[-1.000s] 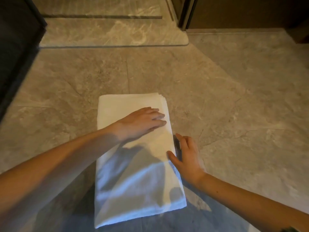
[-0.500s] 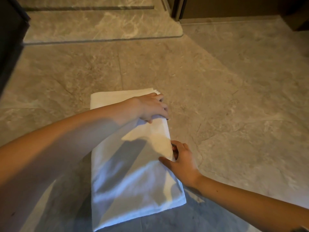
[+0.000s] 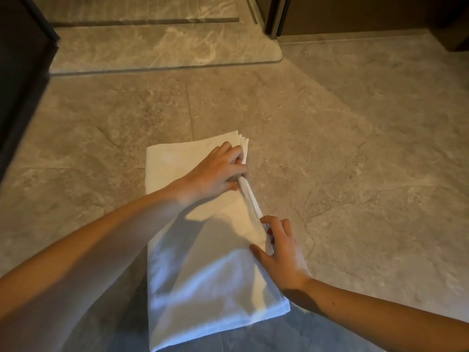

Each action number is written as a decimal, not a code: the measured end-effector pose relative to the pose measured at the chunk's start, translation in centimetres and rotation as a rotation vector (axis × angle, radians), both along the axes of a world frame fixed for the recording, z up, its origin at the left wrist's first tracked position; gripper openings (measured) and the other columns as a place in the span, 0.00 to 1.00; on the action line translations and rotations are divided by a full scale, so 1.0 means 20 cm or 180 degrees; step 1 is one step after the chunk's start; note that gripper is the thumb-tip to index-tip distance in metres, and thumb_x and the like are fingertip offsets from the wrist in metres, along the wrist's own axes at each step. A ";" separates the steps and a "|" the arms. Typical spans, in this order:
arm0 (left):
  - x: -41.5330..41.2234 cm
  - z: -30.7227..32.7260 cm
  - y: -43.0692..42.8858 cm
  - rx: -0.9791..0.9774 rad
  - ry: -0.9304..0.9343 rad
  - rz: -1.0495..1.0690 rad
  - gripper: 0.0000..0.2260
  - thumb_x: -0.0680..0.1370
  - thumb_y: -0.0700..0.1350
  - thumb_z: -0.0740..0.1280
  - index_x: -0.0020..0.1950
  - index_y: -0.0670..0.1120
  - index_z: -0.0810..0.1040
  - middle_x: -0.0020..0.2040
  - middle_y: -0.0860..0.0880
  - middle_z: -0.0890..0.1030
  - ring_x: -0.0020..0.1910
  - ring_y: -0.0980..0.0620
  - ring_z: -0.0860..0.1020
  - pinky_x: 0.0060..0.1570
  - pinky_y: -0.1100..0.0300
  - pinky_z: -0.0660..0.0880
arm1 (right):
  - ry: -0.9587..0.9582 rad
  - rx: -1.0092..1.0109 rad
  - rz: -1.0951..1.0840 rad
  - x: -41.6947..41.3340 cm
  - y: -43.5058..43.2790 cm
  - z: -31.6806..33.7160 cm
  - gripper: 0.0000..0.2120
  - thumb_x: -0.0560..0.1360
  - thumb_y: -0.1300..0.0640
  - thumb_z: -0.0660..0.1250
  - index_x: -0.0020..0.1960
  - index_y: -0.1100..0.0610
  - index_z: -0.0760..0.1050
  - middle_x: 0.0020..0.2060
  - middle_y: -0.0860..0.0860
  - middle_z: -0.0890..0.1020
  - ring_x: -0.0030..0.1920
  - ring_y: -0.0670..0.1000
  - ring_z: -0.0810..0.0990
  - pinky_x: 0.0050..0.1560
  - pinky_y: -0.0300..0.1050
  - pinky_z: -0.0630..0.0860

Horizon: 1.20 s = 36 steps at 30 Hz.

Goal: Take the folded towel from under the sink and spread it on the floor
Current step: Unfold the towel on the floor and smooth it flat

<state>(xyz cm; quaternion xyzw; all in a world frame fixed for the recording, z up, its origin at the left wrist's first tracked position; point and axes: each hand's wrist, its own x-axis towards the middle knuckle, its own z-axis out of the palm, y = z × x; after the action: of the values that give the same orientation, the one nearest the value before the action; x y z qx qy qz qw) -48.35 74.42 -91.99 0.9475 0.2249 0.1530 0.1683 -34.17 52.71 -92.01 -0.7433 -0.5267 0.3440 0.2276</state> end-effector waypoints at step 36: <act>-0.07 -0.01 -0.12 -0.2423 -0.0334 0.1473 0.15 0.75 0.42 0.68 0.61 0.50 0.78 0.38 0.50 0.78 0.34 0.52 0.74 0.33 0.68 0.67 | 0.1255 -0.0206 -0.0376 -0.04 0.03 0.08 0.31 0.72 0.57 0.73 0.68 0.34 0.66 0.46 0.51 0.80 0.38 0.53 0.78 0.42 0.41 0.79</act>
<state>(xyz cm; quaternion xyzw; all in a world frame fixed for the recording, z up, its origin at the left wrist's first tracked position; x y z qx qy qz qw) -49.78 71.97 -92.10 0.7338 0.4623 0.1408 0.4775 -34.96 53.25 -90.43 -0.6980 -0.4161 0.4856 0.3221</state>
